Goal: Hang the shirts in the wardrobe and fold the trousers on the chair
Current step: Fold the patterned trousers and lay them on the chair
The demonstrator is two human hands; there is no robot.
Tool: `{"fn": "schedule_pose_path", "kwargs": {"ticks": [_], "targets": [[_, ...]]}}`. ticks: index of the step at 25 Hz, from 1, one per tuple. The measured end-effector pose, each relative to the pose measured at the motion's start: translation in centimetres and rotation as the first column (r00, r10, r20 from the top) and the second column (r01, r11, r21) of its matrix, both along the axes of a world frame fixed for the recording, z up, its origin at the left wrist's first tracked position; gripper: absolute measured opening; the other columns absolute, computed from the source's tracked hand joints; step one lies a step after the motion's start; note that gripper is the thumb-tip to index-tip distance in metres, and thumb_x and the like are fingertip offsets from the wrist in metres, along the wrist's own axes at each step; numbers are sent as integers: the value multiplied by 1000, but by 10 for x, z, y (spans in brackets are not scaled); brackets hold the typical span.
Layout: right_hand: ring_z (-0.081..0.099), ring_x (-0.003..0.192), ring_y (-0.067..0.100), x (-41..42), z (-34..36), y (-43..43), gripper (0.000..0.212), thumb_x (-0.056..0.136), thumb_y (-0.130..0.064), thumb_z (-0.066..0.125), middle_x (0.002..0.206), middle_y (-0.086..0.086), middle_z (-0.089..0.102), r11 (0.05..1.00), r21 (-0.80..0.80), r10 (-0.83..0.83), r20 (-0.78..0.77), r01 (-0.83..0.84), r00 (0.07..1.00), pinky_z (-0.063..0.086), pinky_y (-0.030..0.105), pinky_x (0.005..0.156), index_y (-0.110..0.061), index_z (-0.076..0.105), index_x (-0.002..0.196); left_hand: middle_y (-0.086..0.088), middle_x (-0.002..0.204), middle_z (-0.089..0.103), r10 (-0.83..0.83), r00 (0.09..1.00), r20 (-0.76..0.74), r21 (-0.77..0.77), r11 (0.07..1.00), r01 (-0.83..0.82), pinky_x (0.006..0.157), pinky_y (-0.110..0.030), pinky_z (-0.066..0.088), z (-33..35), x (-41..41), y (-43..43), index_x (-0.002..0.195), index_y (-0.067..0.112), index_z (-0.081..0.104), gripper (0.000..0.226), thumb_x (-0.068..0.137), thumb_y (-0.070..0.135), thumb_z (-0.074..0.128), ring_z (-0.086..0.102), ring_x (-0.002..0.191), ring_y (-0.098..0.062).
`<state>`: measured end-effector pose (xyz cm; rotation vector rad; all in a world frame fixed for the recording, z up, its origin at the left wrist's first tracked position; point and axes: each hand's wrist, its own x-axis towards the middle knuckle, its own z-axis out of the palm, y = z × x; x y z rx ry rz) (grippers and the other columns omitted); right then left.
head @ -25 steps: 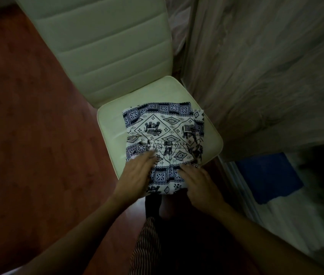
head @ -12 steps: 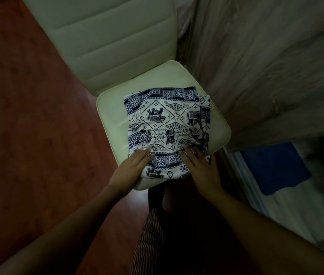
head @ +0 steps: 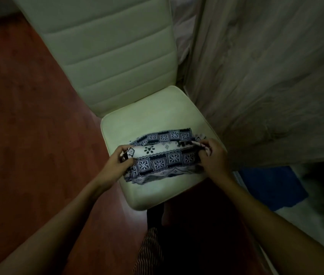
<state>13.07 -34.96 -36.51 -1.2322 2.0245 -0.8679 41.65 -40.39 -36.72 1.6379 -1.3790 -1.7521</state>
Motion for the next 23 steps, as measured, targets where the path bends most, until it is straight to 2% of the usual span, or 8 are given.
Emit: {"fn": "schedule_pose_path", "kwargs": {"ticks": [4,7,9,12,15,19,21,23], "targets": [[58,90,23,0,-4,-51,14,90,-6,54,94,4,59,992,82,-103,111,95,988,42,26,70,-8,61,102,-5,61,41,196,976,90,14,980,-199,47,-26,31,-10,-18,-26,117,13,46,28,94,26,56,36,51,-17],[59,99,27,0,-16,-72,22,93,-19,55,103,5,57,976,111,-210,234,189,949,53,41,81,-11,54,113,-10,88,61,342,936,86,48,937,-347,66,-29,44,-18,-26,-44,130,14,40,48,92,41,54,56,74,-19],[53,113,29,4,-19,-72,44,94,-39,50,123,10,52,975,147,-190,147,168,971,48,50,92,-15,43,130,-11,110,62,339,937,90,103,932,-347,80,-31,49,-20,-26,-50,136,19,33,59,89,47,56,61,93,-19],[33,133,31,13,-27,-50,67,91,-48,49,148,13,30,986,166,1,-161,26,987,31,49,108,-19,23,146,2,99,61,255,963,87,96,960,-263,66,-22,51,-18,-29,-37,132,25,35,57,85,33,68,60,81,-10],[24,138,33,15,-38,-37,77,89,-57,46,155,11,16,934,357,72,-178,-4,981,23,50,111,-25,12,149,8,97,57,275,949,154,27,959,-283,83,-35,53,-30,-26,-16,116,26,45,47,80,18,74,60,90,-15],[26,137,34,4,-49,-37,61,92,-55,42,154,9,18,817,577,103,-136,-5,985,24,48,111,-24,32,144,-6,77,62,259,913,316,21,960,-280,83,-54,52,-56,-17,-9,78,23,49,21,80,14,67,61,78,-26],[31,133,32,1,-50,-39,55,91,-52,47,149,9,26,825,564,41,-130,40,991,27,45,109,-18,47,135,-9,84,65,227,889,399,100,952,-288,85,-51,52,-59,-18,-11,82,18,54,12,78,22,64,63,85,-29],[41,126,31,0,-48,-44,56,88,-53,53,140,11,37,857,489,-139,-85,162,987,33,45,106,-15,51,128,-13,101,67,263,830,491,107,928,-357,86,-45,53,-57,-20,-20,96,11,60,39,71,40,62,62,93,-30]]}}
